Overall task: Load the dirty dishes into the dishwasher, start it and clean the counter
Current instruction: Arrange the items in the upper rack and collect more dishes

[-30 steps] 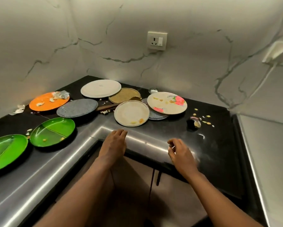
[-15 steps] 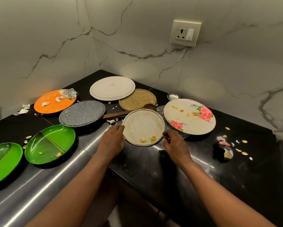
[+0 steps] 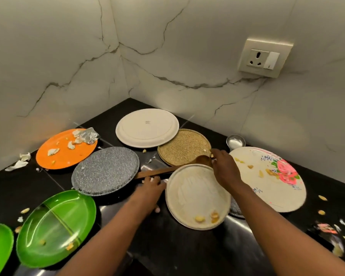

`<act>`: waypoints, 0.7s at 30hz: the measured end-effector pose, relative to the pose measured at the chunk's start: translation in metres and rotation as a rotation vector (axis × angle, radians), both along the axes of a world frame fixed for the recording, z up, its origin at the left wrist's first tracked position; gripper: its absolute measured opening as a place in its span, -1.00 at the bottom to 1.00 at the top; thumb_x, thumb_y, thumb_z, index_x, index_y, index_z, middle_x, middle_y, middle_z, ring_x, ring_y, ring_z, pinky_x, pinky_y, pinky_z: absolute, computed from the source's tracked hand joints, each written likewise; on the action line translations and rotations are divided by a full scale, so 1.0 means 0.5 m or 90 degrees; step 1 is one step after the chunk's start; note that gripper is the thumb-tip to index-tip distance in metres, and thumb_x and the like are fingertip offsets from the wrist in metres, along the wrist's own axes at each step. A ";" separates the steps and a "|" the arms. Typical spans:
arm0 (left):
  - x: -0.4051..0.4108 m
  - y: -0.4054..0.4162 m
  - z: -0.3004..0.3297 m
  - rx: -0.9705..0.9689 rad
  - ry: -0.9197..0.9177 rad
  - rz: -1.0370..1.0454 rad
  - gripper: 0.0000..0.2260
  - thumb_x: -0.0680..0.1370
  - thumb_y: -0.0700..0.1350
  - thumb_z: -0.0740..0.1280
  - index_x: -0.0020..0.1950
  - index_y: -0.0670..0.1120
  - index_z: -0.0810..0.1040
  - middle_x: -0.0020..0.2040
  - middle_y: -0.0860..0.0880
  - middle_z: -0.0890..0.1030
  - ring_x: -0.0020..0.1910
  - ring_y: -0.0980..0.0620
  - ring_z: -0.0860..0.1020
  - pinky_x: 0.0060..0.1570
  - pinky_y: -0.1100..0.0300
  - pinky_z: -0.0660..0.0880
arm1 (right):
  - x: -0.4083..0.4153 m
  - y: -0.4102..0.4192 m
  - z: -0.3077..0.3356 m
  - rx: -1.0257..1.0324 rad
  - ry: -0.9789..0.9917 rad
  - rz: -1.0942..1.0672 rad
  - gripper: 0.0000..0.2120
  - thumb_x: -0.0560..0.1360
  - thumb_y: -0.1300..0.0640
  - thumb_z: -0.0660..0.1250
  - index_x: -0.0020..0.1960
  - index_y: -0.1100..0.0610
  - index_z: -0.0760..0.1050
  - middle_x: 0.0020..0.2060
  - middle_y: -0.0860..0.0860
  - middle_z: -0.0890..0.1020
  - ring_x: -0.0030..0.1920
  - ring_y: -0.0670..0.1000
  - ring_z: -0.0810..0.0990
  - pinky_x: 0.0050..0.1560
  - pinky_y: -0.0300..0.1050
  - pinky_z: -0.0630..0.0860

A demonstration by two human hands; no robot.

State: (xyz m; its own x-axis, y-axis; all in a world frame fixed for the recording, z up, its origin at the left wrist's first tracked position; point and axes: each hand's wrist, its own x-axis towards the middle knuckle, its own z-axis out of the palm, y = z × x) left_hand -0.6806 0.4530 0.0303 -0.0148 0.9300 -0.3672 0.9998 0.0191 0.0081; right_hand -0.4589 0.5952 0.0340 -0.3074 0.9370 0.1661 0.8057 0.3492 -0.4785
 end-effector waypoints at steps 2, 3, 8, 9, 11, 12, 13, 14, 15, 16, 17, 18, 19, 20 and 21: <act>-0.005 0.008 0.003 -0.001 -0.012 -0.001 -0.16 0.32 -0.08 0.54 0.49 0.00 0.17 0.41 -0.07 0.24 0.38 -0.18 0.19 0.23 -0.12 0.43 | -0.025 0.036 -0.010 -0.019 -0.052 0.004 -0.58 0.62 0.23 0.18 0.46 0.11 0.33 0.34 0.16 0.45 0.27 0.21 0.44 0.17 0.07 0.44; -0.010 0.010 0.005 -0.006 -0.028 0.008 -0.16 0.32 -0.07 0.55 0.49 0.01 0.17 0.42 -0.06 0.23 0.41 -0.18 0.15 0.21 -0.11 0.44 | -0.035 0.049 -0.014 -0.043 -0.075 0.013 -0.58 0.62 0.21 0.18 0.47 0.09 0.32 0.34 0.17 0.45 0.27 0.22 0.43 0.19 0.08 0.43; -0.029 -0.002 0.019 -0.029 -0.092 0.040 -0.17 0.41 0.00 0.49 0.53 0.08 0.06 0.54 0.03 0.00 0.54 -0.09 -0.18 0.23 -0.14 0.42 | -0.062 0.095 -0.037 -0.136 -0.130 0.031 -0.71 0.58 0.07 0.29 0.29 0.04 0.49 0.18 0.11 0.49 0.11 0.08 0.48 0.07 -0.06 0.47; -0.030 -0.003 0.021 -0.028 -0.098 0.046 -0.18 0.42 -0.01 0.48 0.53 0.09 0.05 0.54 0.05 -0.02 0.54 -0.08 -0.20 0.22 -0.14 0.43 | -0.066 0.103 -0.034 -0.142 -0.135 0.033 -0.76 0.57 0.09 0.31 0.23 0.05 0.52 0.14 0.11 0.51 0.05 0.05 0.48 0.00 -0.10 0.45; -0.028 -0.003 0.022 -0.034 -0.101 0.056 -0.18 0.42 -0.03 0.48 0.53 0.08 0.05 0.54 0.07 -0.03 0.54 -0.07 -0.21 0.21 -0.13 0.43 | -0.074 0.117 -0.026 -0.163 -0.096 0.022 -0.85 0.57 0.14 0.31 0.13 0.02 0.54 0.08 0.13 0.54 0.01 0.06 0.50 -0.05 -0.09 0.44; -0.027 -0.001 0.023 -0.038 -0.101 0.060 -0.17 0.41 -0.04 0.49 0.53 0.07 0.05 0.54 0.08 -0.02 0.54 -0.07 -0.22 0.23 -0.14 0.40 | -0.080 0.123 -0.021 -0.162 -0.046 0.004 -0.87 0.58 0.16 0.29 0.10 -0.01 0.51 0.05 0.13 0.55 -0.01 0.07 0.52 -0.04 -0.06 0.48; -0.024 0.002 0.022 -0.038 -0.093 0.058 -0.16 0.40 -0.05 0.50 0.53 0.06 0.06 0.54 0.07 -0.02 0.54 -0.07 -0.22 0.29 -0.18 0.33 | -0.086 0.126 -0.011 -0.148 0.011 -0.024 -0.86 0.59 0.17 0.27 0.09 -0.03 0.48 0.02 0.12 0.56 -0.03 0.09 0.53 -0.04 -0.01 0.51; -0.021 0.006 0.020 -0.032 -0.070 0.049 -0.15 0.39 -0.05 0.50 0.53 0.04 0.06 0.54 0.05 0.00 0.54 -0.08 -0.22 0.36 -0.24 0.20 | -0.090 0.130 0.001 -0.119 0.066 -0.052 -0.85 0.59 0.18 0.26 0.10 -0.03 0.46 -0.01 0.10 0.57 -0.05 0.09 0.53 -0.04 0.01 0.52; -0.017 0.009 0.018 -0.016 -0.037 0.037 -0.15 0.38 -0.04 0.50 0.53 0.02 0.07 0.53 0.03 0.04 0.54 -0.10 -0.21 0.41 -0.27 0.04 | -0.094 0.130 0.017 -0.081 0.106 -0.072 -0.84 0.59 0.19 0.26 0.11 -0.02 0.45 -0.02 0.08 0.58 -0.06 0.09 0.53 -0.06 0.01 0.52; -0.012 0.012 0.018 0.008 -0.003 0.023 -0.19 0.40 -0.04 0.49 0.52 0.00 0.10 0.52 -0.01 0.10 0.54 -0.12 -0.19 0.44 -0.25 -0.11 | -0.094 0.133 0.031 -0.051 0.149 -0.085 -0.84 0.58 0.20 0.27 0.12 -0.01 0.46 -0.03 0.06 0.59 -0.06 0.08 0.53 -0.08 -0.01 0.52; -0.007 0.016 0.018 0.037 0.021 0.014 -0.27 0.44 -0.06 0.45 0.51 -0.02 0.14 0.50 -0.04 0.15 0.54 -0.14 -0.18 0.46 -0.20 -0.20 | -0.093 0.132 0.051 -0.039 0.206 -0.100 -0.85 0.58 0.20 0.29 0.11 0.01 0.46 -0.03 0.04 0.60 -0.06 0.07 0.54 -0.09 -0.03 0.53; 0.000 0.020 0.019 0.062 0.033 0.009 -0.36 0.49 -0.10 0.40 0.50 -0.05 0.18 0.49 -0.07 0.18 0.54 -0.16 -0.17 0.48 -0.15 -0.24 | -0.089 0.134 0.064 -0.043 0.269 -0.125 -0.85 0.57 0.20 0.31 0.11 0.03 0.48 -0.03 0.04 0.62 -0.06 0.06 0.56 -0.09 -0.05 0.54; 0.006 0.025 0.020 0.080 0.043 0.005 -0.42 0.52 -0.14 0.35 0.49 -0.08 0.19 0.49 -0.09 0.19 0.54 -0.17 -0.16 0.48 -0.13 -0.23 | -0.083 0.135 0.079 -0.070 0.337 -0.159 -0.84 0.55 0.19 0.34 0.12 0.07 0.49 -0.02 0.06 0.63 -0.04 0.07 0.58 -0.06 -0.07 0.55; 0.010 0.028 0.023 0.087 0.054 -0.002 -0.43 0.53 -0.16 0.32 0.50 -0.09 0.19 0.50 -0.11 0.19 0.54 -0.18 -0.15 0.49 -0.12 -0.20 | -0.076 0.139 0.089 -0.106 0.410 -0.192 -0.81 0.53 0.18 0.37 0.14 0.12 0.51 0.00 0.09 0.63 -0.01 0.09 0.60 -0.02 -0.05 0.57; 0.015 0.032 0.025 0.087 0.063 -0.012 -0.42 0.54 -0.16 0.32 0.51 -0.10 0.17 0.50 -0.12 0.18 0.54 -0.19 -0.14 0.49 -0.12 -0.18 | -0.066 0.139 0.098 -0.149 0.470 -0.223 -0.78 0.52 0.16 0.39 0.14 0.17 0.52 0.01 0.14 0.64 0.01 0.13 0.62 0.03 0.00 0.59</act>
State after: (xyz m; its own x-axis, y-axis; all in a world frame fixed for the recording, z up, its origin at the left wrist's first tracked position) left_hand -0.6730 0.4688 0.0428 -0.0262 0.9718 -0.2342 0.9960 0.0053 -0.0894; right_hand -0.4917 0.6646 0.0830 0.1171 0.9931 0.0001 0.3019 -0.0355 -0.9527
